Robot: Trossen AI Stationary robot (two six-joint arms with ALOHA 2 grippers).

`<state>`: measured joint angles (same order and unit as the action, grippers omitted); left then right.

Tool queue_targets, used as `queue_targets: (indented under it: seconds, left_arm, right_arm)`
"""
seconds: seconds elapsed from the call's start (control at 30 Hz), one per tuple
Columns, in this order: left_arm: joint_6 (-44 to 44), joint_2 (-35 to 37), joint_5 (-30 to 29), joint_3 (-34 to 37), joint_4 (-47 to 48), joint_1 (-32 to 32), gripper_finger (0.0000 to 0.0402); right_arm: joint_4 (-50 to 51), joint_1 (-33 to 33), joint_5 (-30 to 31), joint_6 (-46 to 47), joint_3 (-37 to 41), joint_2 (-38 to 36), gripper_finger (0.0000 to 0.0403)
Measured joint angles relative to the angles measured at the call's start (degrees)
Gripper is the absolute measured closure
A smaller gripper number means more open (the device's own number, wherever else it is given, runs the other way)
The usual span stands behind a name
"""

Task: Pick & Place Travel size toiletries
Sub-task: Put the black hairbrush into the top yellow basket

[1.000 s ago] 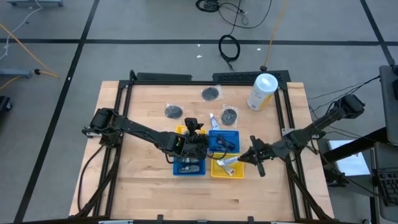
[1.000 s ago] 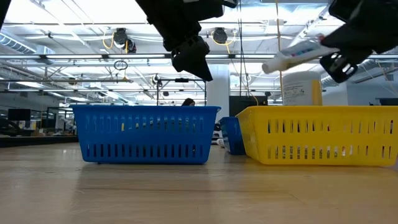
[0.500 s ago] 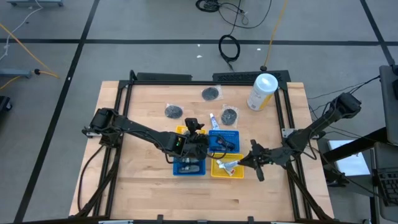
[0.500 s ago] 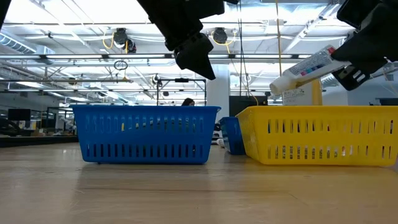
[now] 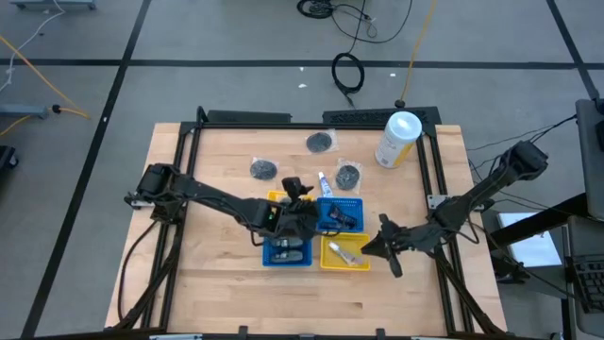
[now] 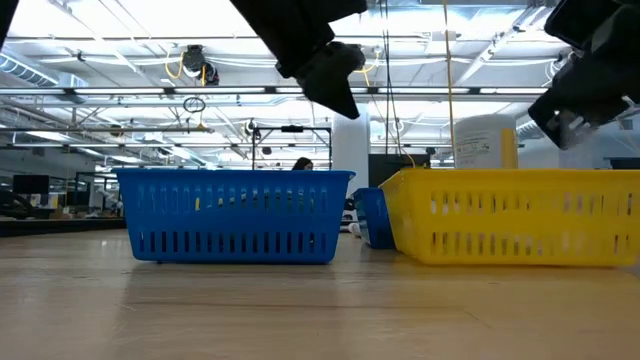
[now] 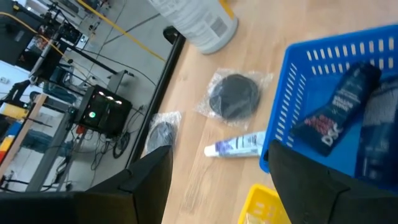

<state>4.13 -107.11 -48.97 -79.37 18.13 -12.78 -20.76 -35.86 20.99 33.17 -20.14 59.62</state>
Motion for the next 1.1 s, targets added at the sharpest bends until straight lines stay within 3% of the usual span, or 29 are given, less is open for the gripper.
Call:
queue_targets:
  seconds: [0.4, 0.7, 0.93, 1.1]
  left_arm:
    - [-1.4, 0.0, 0.0, 0.0, -2.2, 1.6, 0.0147]
    - [-1.7, 0.0, 0.0, 0.0, -2.1, 1.5, 0.0146]
    - [-1.7, 0.0, 2.5, 0.0, -1.9, 1.5, 0.0146]
    - [-1.7, 0.0, 2.6, 0.0, -1.9, 1.5, 0.0146]
  right_arm:
    - [-8.6, 4.5, 0.2, -5.2, 0.0, 2.3, 0.0281]
    - [-9.1, 13.5, 0.2, -10.4, -0.1, 1.1, 0.0274]
    - [7.9, 21.8, 0.0, -18.0, -8.5, 1.2, 0.0274]
    - [18.4, 29.5, -0.7, -16.2, -13.3, 1.2, 0.0273]
